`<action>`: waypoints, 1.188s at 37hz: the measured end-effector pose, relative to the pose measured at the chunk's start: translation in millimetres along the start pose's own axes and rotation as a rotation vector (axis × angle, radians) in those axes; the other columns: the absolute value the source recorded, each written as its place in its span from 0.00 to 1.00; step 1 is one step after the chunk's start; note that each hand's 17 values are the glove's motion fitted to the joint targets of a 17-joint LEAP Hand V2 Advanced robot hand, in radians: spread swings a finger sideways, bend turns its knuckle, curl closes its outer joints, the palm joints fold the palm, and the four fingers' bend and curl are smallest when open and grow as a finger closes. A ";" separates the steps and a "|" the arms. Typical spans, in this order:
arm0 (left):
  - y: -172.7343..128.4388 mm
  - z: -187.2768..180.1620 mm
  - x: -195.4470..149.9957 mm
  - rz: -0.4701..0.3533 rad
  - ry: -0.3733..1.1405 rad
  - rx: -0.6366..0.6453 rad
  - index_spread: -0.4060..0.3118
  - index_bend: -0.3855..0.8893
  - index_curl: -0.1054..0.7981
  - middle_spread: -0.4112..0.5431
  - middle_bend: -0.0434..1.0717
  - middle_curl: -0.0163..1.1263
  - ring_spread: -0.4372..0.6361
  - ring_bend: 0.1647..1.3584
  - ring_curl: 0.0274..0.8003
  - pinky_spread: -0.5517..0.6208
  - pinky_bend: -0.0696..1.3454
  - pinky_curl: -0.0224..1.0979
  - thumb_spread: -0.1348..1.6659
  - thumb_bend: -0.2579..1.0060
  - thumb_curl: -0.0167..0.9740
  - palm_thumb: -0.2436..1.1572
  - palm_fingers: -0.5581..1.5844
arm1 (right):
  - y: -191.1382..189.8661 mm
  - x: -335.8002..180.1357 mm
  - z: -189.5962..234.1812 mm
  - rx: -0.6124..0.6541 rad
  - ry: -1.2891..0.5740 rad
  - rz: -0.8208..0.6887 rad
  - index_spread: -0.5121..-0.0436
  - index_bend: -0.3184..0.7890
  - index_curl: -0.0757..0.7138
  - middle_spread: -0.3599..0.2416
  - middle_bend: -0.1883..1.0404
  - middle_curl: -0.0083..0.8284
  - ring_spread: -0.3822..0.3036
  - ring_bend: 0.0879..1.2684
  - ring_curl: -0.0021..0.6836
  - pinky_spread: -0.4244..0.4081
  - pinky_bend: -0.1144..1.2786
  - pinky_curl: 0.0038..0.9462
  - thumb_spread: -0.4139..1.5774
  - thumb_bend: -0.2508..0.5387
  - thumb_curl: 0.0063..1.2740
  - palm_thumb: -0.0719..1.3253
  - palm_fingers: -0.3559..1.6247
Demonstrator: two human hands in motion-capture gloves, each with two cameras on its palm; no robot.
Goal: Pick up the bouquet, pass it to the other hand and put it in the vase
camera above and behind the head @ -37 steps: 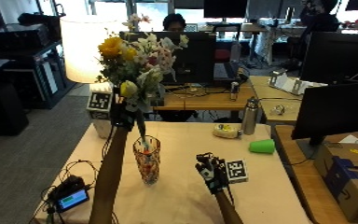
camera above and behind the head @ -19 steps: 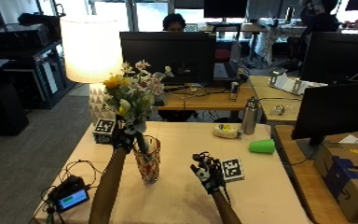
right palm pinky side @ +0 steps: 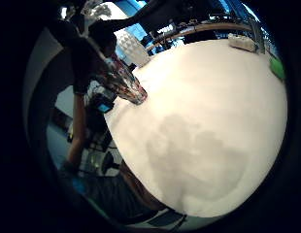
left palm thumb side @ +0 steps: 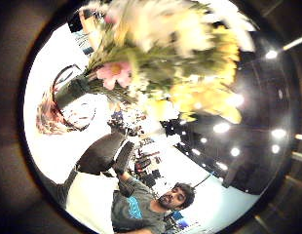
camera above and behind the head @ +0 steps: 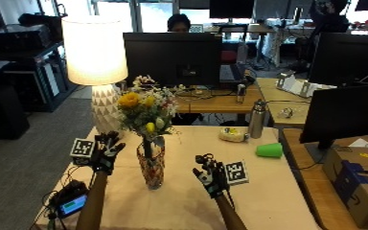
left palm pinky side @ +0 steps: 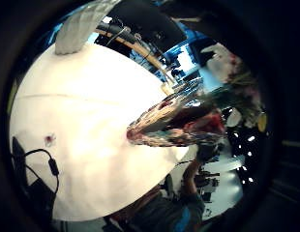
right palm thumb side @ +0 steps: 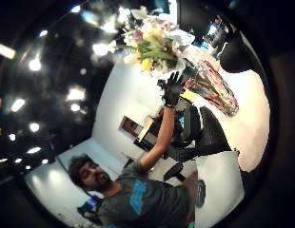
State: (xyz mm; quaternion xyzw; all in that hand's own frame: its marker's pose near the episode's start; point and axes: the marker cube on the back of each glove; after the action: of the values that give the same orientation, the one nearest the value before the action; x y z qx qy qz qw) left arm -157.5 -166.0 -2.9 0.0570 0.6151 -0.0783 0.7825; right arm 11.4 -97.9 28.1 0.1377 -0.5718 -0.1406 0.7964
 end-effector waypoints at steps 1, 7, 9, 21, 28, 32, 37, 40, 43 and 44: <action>2.7 -6.4 2.7 0.010 0.012 0.014 0.65 0.35 0.42 0.47 0.19 0.39 0.53 0.36 0.47 0.86 0.28 0.33 0.56 0.14 0.49 0.49 0.36 | -0.1 -2.9 1.1 0.000 -0.025 0.016 0.46 0.43 0.56 0.38 0.32 0.53 0.41 0.17 0.54 0.77 0.29 0.36 0.72 0.29 0.43 0.65 0.65; 17.8 -29.9 23.2 0.074 0.019 0.074 0.67 0.36 0.38 0.53 0.20 0.37 0.59 0.39 0.46 0.90 0.31 0.33 0.57 0.16 0.45 0.45 0.34 | -5.7 -16.3 8.2 -0.003 -0.112 -0.113 0.46 0.43 0.57 0.38 0.31 0.53 0.42 0.15 0.54 0.79 0.28 0.36 0.72 0.29 0.42 0.65 0.65; 22.0 -34.1 30.8 0.105 0.018 0.078 0.67 0.37 0.38 0.54 0.21 0.37 0.60 0.40 0.46 0.90 0.31 0.33 0.57 0.16 0.44 0.43 0.34 | -5.5 -14.0 10.0 -0.004 -0.093 -0.097 0.46 0.43 0.57 0.38 0.31 0.53 0.43 0.14 0.54 0.80 0.27 0.36 0.72 0.29 0.42 0.65 0.65; 27.0 -43.1 52.6 0.315 -0.118 0.077 0.65 0.38 0.35 0.57 0.22 0.36 0.63 0.42 0.43 0.91 0.33 0.34 0.56 0.17 0.39 0.41 0.33 | -2.3 -10.1 15.5 -0.015 -0.011 -0.004 0.46 0.43 0.57 0.38 0.30 0.52 0.44 0.12 0.54 0.82 0.25 0.36 0.73 0.29 0.41 0.64 0.65; 29.2 -43.6 55.7 0.330 -0.084 0.064 0.63 0.38 0.34 0.57 0.23 0.35 0.64 0.42 0.42 0.90 0.34 0.34 0.56 0.17 0.38 0.39 0.33 | -1.2 -17.1 16.6 -0.016 -0.045 -0.026 0.46 0.43 0.57 0.38 0.30 0.52 0.45 0.12 0.55 0.82 0.25 0.37 0.73 0.29 0.40 0.64 0.64; 33.4 -47.4 54.9 0.269 -0.050 0.052 0.62 0.39 0.34 0.57 0.23 0.35 0.64 0.42 0.41 0.90 0.34 0.33 0.56 0.17 0.37 0.39 0.33 | 1.5 -19.5 15.4 -0.011 -0.046 0.004 0.46 0.43 0.58 0.38 0.30 0.51 0.45 0.11 0.55 0.83 0.24 0.37 0.73 0.29 0.40 0.64 0.64; 42.8 -51.3 69.2 0.238 0.035 0.046 0.62 0.39 0.34 0.57 0.23 0.35 0.65 0.42 0.40 0.89 0.34 0.33 0.56 0.18 0.36 0.38 0.33 | 3.0 -12.5 10.1 -0.004 0.055 0.050 0.46 0.43 0.59 0.39 0.30 0.51 0.46 0.10 0.55 0.84 0.24 0.37 0.73 0.29 0.39 0.64 0.64; 46.9 -54.0 72.7 0.209 0.072 0.054 0.61 0.39 0.34 0.57 0.23 0.35 0.65 0.42 0.40 0.89 0.34 0.33 0.56 0.18 0.36 0.38 0.33 | 1.3 -14.8 12.0 -0.002 0.018 0.034 0.46 0.43 0.59 0.39 0.30 0.51 0.46 0.10 0.56 0.84 0.23 0.37 0.73 0.29 0.39 0.64 0.64; 49.6 -55.1 76.7 0.230 0.071 0.060 0.60 0.39 0.34 0.57 0.23 0.34 0.66 0.42 0.39 0.89 0.33 0.33 0.56 0.18 0.36 0.38 0.34 | 1.4 -16.2 15.1 -0.005 -0.015 0.043 0.46 0.43 0.59 0.39 0.30 0.51 0.46 0.10 0.56 0.84 0.23 0.38 0.73 0.29 0.39 0.64 0.64; 50.4 -54.9 77.8 0.233 0.068 0.062 0.60 0.39 0.34 0.57 0.23 0.34 0.66 0.42 0.39 0.89 0.33 0.33 0.56 0.18 0.35 0.38 0.34 | 1.4 -16.8 16.0 -0.006 -0.021 0.041 0.46 0.43 0.59 0.39 0.30 0.50 0.46 0.10 0.56 0.84 0.23 0.38 0.73 0.29 0.39 0.64 0.64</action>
State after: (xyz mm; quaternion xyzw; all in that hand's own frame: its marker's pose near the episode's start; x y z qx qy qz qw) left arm -182.2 -110.4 -91.9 0.1551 0.6278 -0.0038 0.7627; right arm -8.8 -91.1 19.0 0.1218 -0.5826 -0.1274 0.7935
